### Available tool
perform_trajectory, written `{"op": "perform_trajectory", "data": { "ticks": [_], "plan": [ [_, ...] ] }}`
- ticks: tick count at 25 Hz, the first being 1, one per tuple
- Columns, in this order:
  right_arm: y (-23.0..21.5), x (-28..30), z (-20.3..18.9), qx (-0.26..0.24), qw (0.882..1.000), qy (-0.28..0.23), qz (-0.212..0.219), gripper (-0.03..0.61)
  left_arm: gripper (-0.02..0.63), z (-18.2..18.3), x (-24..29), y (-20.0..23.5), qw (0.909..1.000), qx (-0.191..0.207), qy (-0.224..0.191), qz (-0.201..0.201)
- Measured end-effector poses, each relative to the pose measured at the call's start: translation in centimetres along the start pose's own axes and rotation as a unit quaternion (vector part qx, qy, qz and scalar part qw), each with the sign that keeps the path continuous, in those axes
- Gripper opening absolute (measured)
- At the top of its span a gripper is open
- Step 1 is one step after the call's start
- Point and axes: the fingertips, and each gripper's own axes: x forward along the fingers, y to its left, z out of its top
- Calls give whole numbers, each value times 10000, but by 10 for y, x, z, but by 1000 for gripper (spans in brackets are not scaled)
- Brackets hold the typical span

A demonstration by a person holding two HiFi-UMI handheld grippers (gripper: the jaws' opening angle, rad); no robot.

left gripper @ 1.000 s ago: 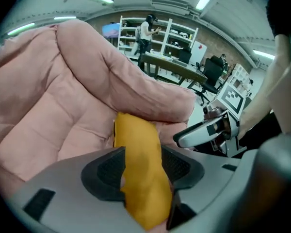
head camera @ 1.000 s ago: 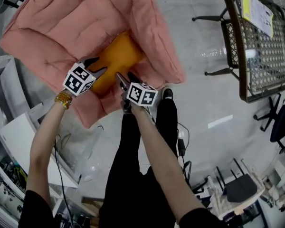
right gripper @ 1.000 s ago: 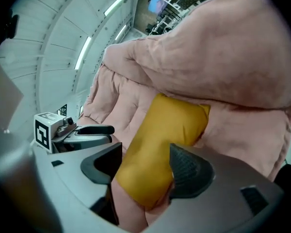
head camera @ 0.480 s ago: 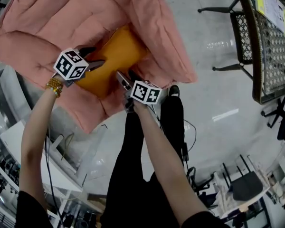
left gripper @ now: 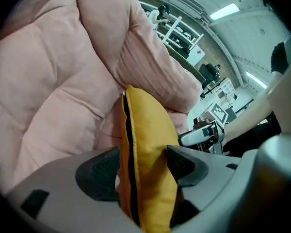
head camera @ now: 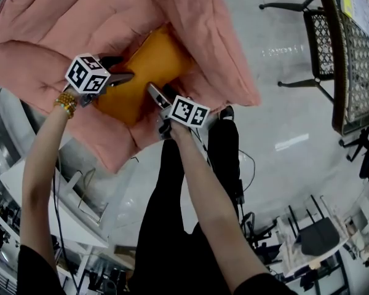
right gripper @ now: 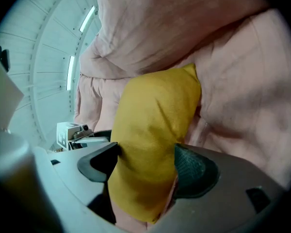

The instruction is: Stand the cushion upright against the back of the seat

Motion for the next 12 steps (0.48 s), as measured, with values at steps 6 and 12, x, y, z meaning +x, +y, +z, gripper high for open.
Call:
{"op": "perform_trajectory", "data": {
  "ticks": [6,12],
  "plan": [
    [3,6,3,123,9998,-70,146,348,288,-3,7,0,9987,-365,-56,-359],
    [-4,6,-1,92,9999,-92,-38,348,288,-6,10,-4,9960,-549,-143,-693]
  ]
}}
